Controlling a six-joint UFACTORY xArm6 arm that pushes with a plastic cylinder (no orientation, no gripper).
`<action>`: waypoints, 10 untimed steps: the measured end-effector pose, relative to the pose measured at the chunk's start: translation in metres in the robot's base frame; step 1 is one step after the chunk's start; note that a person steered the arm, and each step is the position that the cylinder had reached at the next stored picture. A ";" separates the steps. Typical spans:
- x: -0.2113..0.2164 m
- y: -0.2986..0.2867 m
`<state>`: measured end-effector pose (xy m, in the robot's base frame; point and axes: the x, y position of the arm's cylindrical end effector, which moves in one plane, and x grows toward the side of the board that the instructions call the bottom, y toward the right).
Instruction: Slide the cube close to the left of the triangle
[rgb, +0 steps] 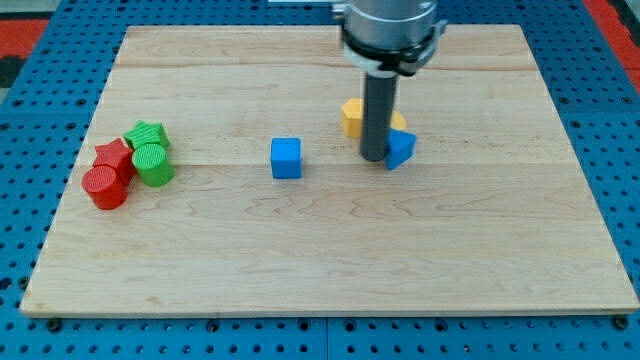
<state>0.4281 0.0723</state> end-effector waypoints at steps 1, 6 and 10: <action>0.048 0.013; 0.074 -0.092; 0.018 -0.089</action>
<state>0.4457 -0.0169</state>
